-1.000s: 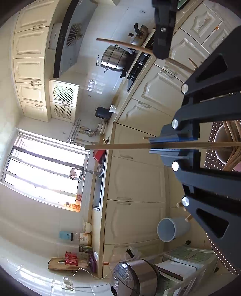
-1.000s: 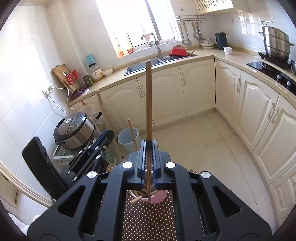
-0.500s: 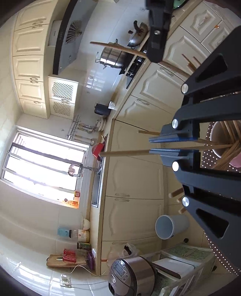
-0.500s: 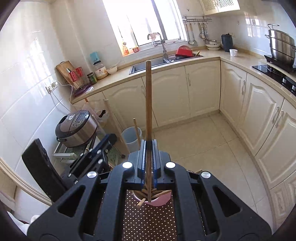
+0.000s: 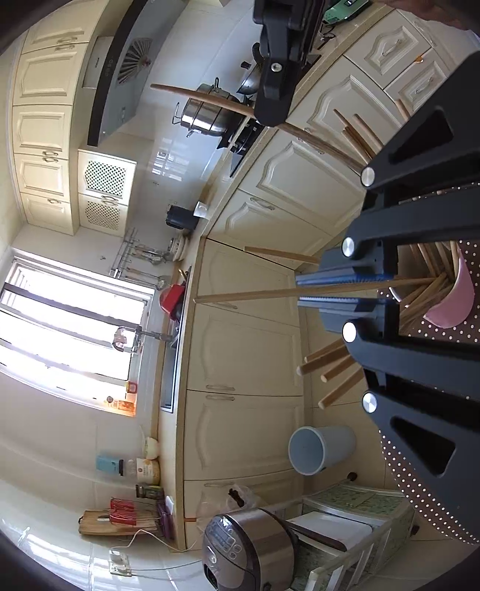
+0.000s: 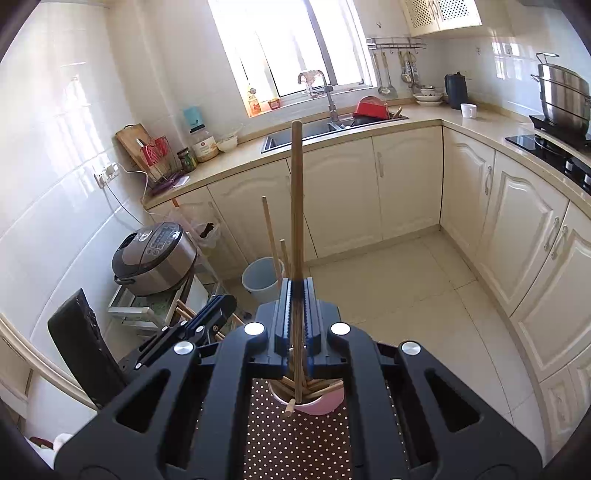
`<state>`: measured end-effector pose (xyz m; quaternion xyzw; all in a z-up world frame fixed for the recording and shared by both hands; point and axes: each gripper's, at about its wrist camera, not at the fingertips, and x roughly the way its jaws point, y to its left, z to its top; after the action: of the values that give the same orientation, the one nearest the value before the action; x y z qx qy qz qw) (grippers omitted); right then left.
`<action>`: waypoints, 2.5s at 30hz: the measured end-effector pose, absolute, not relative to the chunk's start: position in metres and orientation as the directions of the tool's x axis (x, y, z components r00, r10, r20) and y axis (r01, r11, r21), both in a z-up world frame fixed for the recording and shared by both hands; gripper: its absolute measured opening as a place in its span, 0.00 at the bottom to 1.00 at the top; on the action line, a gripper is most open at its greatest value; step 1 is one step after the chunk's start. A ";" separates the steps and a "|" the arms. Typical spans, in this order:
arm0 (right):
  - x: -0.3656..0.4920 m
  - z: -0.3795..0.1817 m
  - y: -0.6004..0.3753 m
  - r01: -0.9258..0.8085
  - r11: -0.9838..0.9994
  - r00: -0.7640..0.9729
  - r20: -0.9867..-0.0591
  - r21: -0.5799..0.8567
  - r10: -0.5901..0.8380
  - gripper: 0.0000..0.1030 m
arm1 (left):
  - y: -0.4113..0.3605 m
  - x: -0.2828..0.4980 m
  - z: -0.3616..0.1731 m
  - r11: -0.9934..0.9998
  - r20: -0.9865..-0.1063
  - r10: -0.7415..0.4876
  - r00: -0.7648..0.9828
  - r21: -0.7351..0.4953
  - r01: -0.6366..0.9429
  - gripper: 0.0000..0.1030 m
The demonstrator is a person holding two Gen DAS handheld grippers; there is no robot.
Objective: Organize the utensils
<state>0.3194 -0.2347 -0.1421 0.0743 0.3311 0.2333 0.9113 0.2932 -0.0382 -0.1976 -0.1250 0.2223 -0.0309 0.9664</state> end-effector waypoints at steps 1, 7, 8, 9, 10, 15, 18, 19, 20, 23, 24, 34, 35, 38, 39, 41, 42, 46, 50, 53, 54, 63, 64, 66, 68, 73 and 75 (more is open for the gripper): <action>0.320 -0.142 -0.234 -0.378 0.880 0.672 -0.568 0.288 0.475 0.06 | -0.036 0.293 -0.197 0.966 -0.424 -0.116 0.898 -0.258 0.003 0.06; 0.320 -0.144 -0.231 -0.388 0.880 0.683 -0.556 0.275 0.475 0.06 | -0.028 0.288 -0.191 0.967 -0.467 -0.101 0.878 -0.252 -0.023 0.24; 0.319 -0.144 -0.230 -0.390 0.880 0.683 -0.556 0.270 0.473 0.06 | -0.027 0.287 -0.190 0.967 -0.469 -0.102 0.877 -0.253 -0.023 0.25; 0.318 -0.145 -0.229 -0.391 0.882 0.687 -0.554 0.263 0.470 0.06 | -0.025 0.286 -0.189 0.967 -0.472 -0.102 0.876 -0.255 -0.025 0.26; 0.318 -0.145 -0.227 -0.394 0.881 0.687 -0.554 0.261 0.471 0.06 | -0.024 0.285 -0.187 0.966 -0.473 -0.102 0.875 -0.258 -0.027 0.28; 0.313 -0.147 -0.222 -0.403 0.879 0.691 -0.546 0.253 0.474 0.06 | -0.019 0.275 -0.179 0.962 -0.475 -0.110 0.873 -0.270 -0.026 0.30; 0.311 -0.148 -0.219 -0.405 0.882 0.700 -0.539 0.242 0.469 0.06 | -0.016 0.268 -0.173 0.961 -0.464 -0.106 0.880 -0.275 -0.029 0.34; 0.311 -0.148 -0.217 -0.404 0.882 0.701 -0.538 0.241 0.469 0.06 | -0.015 0.266 -0.170 0.959 -0.460 -0.110 0.881 -0.281 -0.027 0.35; 0.310 -0.148 -0.217 -0.402 0.883 0.705 -0.534 0.240 0.466 0.06 | -0.014 0.264 -0.168 0.958 -0.458 -0.112 0.882 -0.286 -0.026 0.35; 0.310 -0.150 -0.212 -0.400 0.886 0.711 -0.531 0.233 0.461 0.06 | -0.010 0.260 -0.164 0.959 -0.459 -0.103 0.883 -0.281 -0.034 0.36; 0.308 -0.152 -0.212 -0.398 0.888 0.714 -0.529 0.231 0.458 0.06 | -0.008 0.258 -0.163 0.961 -0.463 -0.095 0.881 -0.273 -0.040 0.36; 0.306 -0.176 -0.190 -0.430 0.886 0.697 -0.559 0.175 0.449 0.06 | 0.013 0.249 -0.169 0.958 -0.514 -0.051 0.856 -0.268 -0.104 0.36; 0.306 -0.180 -0.187 -0.434 0.886 0.692 -0.569 0.164 0.444 0.06 | 0.015 0.248 -0.171 0.958 -0.521 -0.047 0.852 -0.265 -0.109 0.36; 0.303 -0.192 -0.182 -0.444 0.883 0.681 -0.584 0.152 0.442 0.06 | 0.020 0.248 -0.174 0.957 -0.537 -0.046 0.842 -0.265 -0.117 0.36; 0.302 -0.196 -0.179 -0.447 0.884 0.679 -0.591 0.137 0.435 0.06 | 0.022 0.249 -0.176 0.956 -0.543 -0.044 0.839 -0.267 -0.122 0.36; 0.302 -0.201 -0.175 -0.454 0.883 0.673 -0.603 0.122 0.429 0.06 | 0.023 0.250 -0.178 0.955 -0.554 -0.045 0.831 -0.267 -0.126 0.36; 0.301 -0.204 -0.173 -0.457 0.882 0.669 -0.608 0.116 0.427 0.06 | 0.024 0.250 -0.180 0.956 -0.559 -0.043 0.828 -0.264 -0.128 0.36; 0.301 -0.213 -0.170 -0.455 0.884 0.659 -0.628 0.106 0.414 0.07 | 0.023 0.253 -0.186 0.958 -0.586 -0.047 0.809 -0.255 -0.129 0.38; 0.302 -0.226 -0.169 -0.452 0.887 0.640 -0.658 0.096 0.397 0.07 | 0.022 0.256 -0.192 0.960 -0.613 -0.053 0.789 -0.248 -0.129 0.38; 0.301 -0.230 -0.168 -0.448 0.889 0.642 -0.659 0.093 0.392 0.07 | 0.020 0.258 -0.196 0.960 -0.626 -0.061 0.778 -0.249 -0.125 0.38; 0.301 -0.231 -0.167 -0.446 0.890 0.641 -0.661 0.095 0.392 0.07 | 0.019 0.258 -0.197 0.961 -0.631 -0.062 0.773 -0.247 -0.124 0.38; 0.300 -0.231 -0.175 -0.428 0.897 0.639 -0.666 0.109 0.386 0.07 | 0.009 0.260 -0.202 0.965 -0.661 -0.072 0.747 -0.235 -0.116 0.38; 0.299 -0.231 -0.176 -0.426 0.897 0.635 -0.668 0.116 0.388 0.07 | 0.008 0.260 -0.203 0.966 -0.666 -0.070 0.742 -0.231 -0.116 0.39; 0.297 -0.230 -0.178 -0.418 0.899 0.633 -0.669 0.126 0.388 0.07 | 0.008 0.260 -0.204 0.967 -0.672 -0.069 0.737 -0.226 -0.115 0.42; 0.296 -0.229 -0.180 -0.412 0.900 0.631 -0.669 0.141 0.393 0.08 | 0.005 0.260 -0.206 0.972 -0.683 -0.062 0.728 -0.206 -0.111 0.45; 0.290 -0.224 -0.184 -0.406 0.898 0.624 -0.667 0.169 0.407 0.07 | -0.003 0.256 -0.208 0.979 -0.693 -0.050 0.719 -0.177 -0.103 0.46; 0.287 -0.221 -0.185 -0.404 0.898 0.624 -0.665 0.173 0.409 0.08 | -0.006 0.254 -0.208 0.979 -0.695 -0.050 0.718 -0.176 -0.102 0.46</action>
<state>0.2872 -0.1847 -0.2209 0.0033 0.3700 0.2256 0.9012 0.2540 -0.0060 -0.2084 -0.1014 0.3754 0.0140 0.9212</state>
